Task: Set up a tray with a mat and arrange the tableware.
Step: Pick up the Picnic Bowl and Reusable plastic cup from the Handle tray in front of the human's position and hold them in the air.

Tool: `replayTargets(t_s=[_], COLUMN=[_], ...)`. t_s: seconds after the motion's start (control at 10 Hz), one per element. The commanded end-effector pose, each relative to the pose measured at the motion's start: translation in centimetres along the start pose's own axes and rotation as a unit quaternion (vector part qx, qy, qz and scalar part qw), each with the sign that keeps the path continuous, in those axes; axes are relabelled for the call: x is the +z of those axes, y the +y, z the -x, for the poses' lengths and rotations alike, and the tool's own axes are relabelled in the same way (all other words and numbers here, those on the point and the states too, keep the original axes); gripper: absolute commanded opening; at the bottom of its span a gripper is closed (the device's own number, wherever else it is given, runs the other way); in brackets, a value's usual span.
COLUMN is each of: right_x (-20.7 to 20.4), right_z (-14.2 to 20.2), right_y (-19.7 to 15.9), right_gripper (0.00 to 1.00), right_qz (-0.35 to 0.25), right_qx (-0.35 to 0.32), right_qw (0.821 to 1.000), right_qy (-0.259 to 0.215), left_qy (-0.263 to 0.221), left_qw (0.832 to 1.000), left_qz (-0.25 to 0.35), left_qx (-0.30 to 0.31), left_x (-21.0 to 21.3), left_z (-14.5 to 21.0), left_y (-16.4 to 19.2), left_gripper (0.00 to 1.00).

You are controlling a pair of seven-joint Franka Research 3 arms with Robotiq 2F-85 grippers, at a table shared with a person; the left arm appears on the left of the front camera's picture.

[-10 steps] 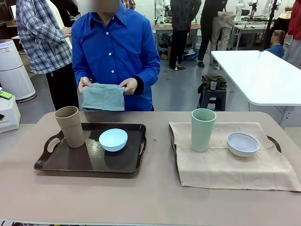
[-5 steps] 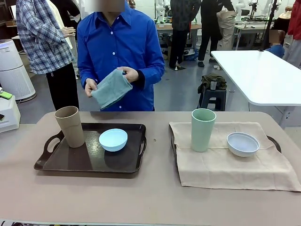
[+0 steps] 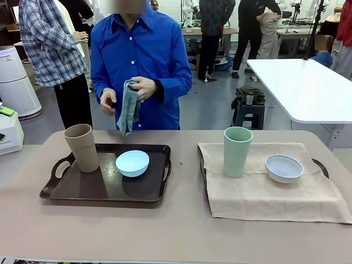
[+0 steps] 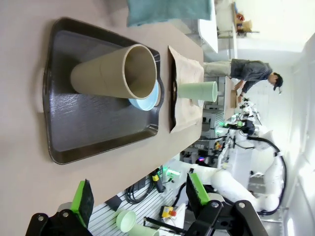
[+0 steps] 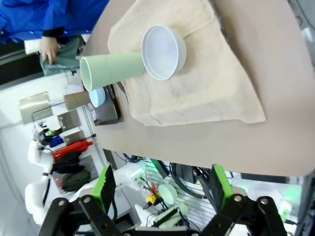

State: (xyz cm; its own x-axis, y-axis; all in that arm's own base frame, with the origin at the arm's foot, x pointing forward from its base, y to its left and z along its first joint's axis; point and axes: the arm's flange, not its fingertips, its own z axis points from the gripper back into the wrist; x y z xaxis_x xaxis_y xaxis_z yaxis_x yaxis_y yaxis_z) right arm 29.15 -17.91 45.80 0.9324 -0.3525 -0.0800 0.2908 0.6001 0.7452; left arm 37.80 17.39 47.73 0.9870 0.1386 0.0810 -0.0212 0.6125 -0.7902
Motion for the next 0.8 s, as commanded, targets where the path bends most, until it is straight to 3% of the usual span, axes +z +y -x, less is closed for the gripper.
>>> replayTargets(t_s=[0.0,0.2,0.4,0.6,0.7], right_x=[-0.4,-1.0,-2.8,-4.8,-6.0], right_z=[1.0,3.2,5.6,7.7,8.5], right_y=[4.8,10.6,16.2,21.6,24.5], right_gripper=[1.00,1.00,1.00,1.00,1.00], right_qz=[0.028,0.066,0.095,0.100,0.106], right_qx=[-0.005,-0.022,-0.041,-0.057,-0.070], right_qw=[0.999,0.996,0.993,0.992,0.991], right_qy=[-0.023,-0.049,-0.053,-0.044,-0.045], left_qy=[0.003,0.027,0.044,0.108,0.139], left_qw=[0.991,0.960,0.909,0.865,0.852], left_qz=[-0.063,-0.058,-0.031,0.014,0.020], left_qx=[-0.115,-0.272,-0.414,-0.490,-0.504], left_x=[-0.4,-0.4,-0.4,0.2,0.8], left_z=[-1.4,-2.7,-3.7,-4.4,-4.7], left_y=[-0.9,-2.9,-4.4,-5.0,-5.3], left_gripper=[1.00,1.00,1.00,1.00,1.00])
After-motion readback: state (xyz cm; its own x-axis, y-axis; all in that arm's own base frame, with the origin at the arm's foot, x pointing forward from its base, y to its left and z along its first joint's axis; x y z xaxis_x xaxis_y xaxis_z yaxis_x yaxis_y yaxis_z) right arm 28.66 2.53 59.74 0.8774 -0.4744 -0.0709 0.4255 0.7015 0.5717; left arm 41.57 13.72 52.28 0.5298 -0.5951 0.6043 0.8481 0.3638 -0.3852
